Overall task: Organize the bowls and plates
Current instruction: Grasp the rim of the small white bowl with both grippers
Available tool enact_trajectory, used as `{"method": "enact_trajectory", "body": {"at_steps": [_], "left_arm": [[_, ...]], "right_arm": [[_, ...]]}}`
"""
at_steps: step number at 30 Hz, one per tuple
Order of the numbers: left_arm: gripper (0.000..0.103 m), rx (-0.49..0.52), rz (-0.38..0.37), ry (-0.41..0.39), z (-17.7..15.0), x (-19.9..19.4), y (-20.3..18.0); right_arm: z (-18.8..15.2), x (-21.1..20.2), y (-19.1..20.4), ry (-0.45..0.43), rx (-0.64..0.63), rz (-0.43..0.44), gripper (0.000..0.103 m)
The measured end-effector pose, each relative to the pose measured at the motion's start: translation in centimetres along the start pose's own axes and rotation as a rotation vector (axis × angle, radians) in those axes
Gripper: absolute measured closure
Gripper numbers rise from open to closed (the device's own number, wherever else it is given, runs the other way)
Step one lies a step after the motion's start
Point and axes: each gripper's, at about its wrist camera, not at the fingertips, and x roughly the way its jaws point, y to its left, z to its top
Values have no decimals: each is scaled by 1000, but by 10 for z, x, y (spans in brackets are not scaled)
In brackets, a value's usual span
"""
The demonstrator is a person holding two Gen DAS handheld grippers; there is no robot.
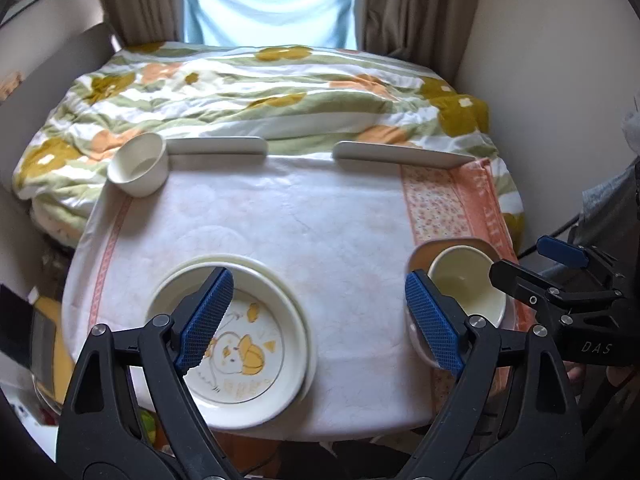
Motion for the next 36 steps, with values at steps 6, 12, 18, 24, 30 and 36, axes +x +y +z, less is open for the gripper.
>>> {"method": "enact_trajectory", "body": {"at_steps": [6,12,18,24,30,36], "left_arm": [[14,-124,107,-24,-4,-18,57],[14,-280,171,-50,5,-22,135],[14,-434,148,-89,37,-1,222],[14,-608,48,-39,68,77,300],[34,-706,-38,57,79,163,343],[55,-703,-85,119,84,206,348]], "right_arm": [[22,16,45,-36,-130,62,6],[69,36,97,-47,-216,145,6],[130,73,160,3,-278,215,6],[192,157,221,138,-306,261,6],[196,267,261,347,-343,267,34],[183,329,281,454,-320,296,55]]}}
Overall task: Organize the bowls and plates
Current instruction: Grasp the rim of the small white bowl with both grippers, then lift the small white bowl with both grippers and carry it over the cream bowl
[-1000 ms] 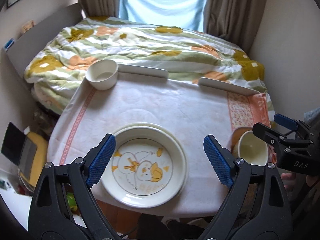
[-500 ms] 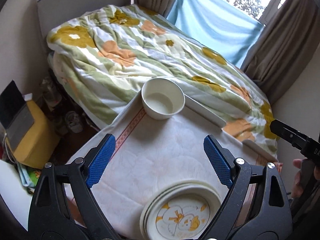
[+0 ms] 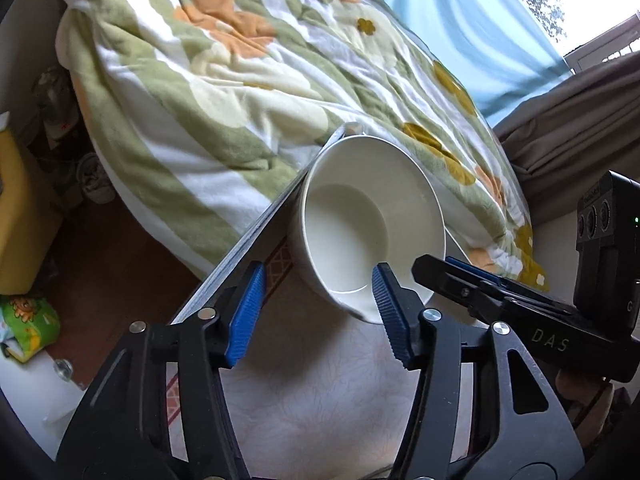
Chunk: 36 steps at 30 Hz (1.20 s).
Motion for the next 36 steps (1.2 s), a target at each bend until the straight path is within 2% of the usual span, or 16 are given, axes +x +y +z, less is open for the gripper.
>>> {"method": "enact_trajectory", "body": {"at_steps": [2,3,6,7,9,16,22,29,36], "left_arm": [[58,0,2,1,7,5,4],[64,1,5,2,9,9,4],[83,-3,3,9,11,12,8],[83,-4,-1,7,12,12,8],[84,2,3,0,12,12,8],[84,47,34,-13,10,7,0],[84,87,44,-54,7,-14,-11],[84,138,32,-104,-8,-55,-33],[84,191,13,-152,-49,-112,-67]], "right_arm": [[4,9,1,6,-1,14,61],[6,11,1,5,1,21,67],[11,19,-1,6,15,36,74],[11,20,-2,4,18,41,80],[12,22,-2,1,20,30,87],[11,22,-4,-16,30,34,88],[8,6,0,-57,26,49,89],[-7,-34,10,-122,17,46,89],[-51,-91,18,-195,28,50,89]]}}
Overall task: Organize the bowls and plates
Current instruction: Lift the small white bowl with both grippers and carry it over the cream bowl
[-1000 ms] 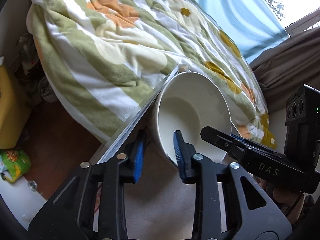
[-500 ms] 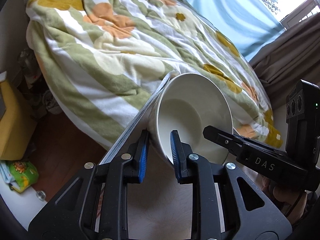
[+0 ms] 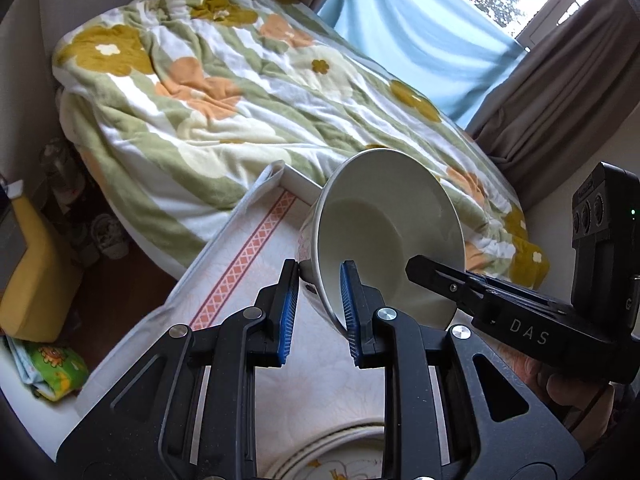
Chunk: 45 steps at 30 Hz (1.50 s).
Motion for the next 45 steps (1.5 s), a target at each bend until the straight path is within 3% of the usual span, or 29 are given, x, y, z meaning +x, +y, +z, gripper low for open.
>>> {"method": "enact_trajectory", "body": {"at_steps": [5,13,24,33,38,45], "left_arm": [[84,58,-27,-13,-32,-42,-38],[84,174,-102,6,-106,-79,-115],[84,343,-234,122,-203,-81,-217],[84,482,-276,304,-260,-40,-261],[84,556,-240,396,-287,-13,-275],[84,668,-143,423,-305,10,-288]], "right_arm": [[-38,-56,-2,-58,34,-2,89],[-116,-143,-29,-149,101,-81,89],[-230,-229,-95,-227,273,-207,89],[-295,-242,-133,-217,447,-321,89],[-320,-234,-154,-192,513,-357,89],[-341,-215,-176,-177,587,-336,89]]}}
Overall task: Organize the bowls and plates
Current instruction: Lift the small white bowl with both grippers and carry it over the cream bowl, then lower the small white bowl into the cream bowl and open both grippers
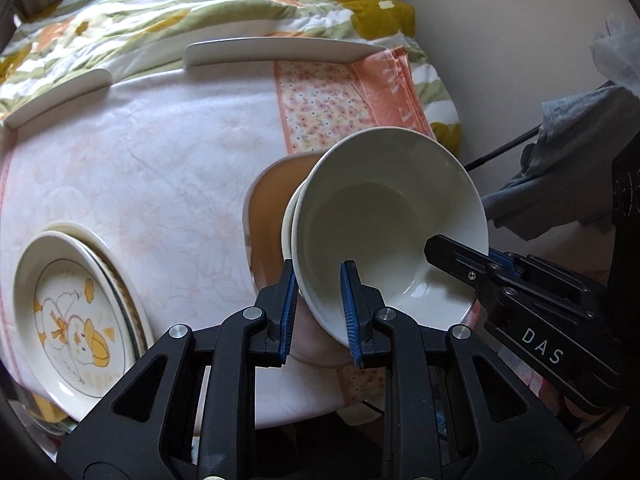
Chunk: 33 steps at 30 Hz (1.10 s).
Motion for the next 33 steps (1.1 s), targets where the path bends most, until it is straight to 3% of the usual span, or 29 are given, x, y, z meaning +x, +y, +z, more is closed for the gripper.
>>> {"method": "enact_trajectory", "body": {"at_steps": [20,33], "left_arm": [[84,134,135,1,3,16,-15],[84,194,223,4,2,20,-28]], "right_arm": [[-7,16,2,5,-62,-91,89],[-5,15,-2,12,-47,-87,89]]}}
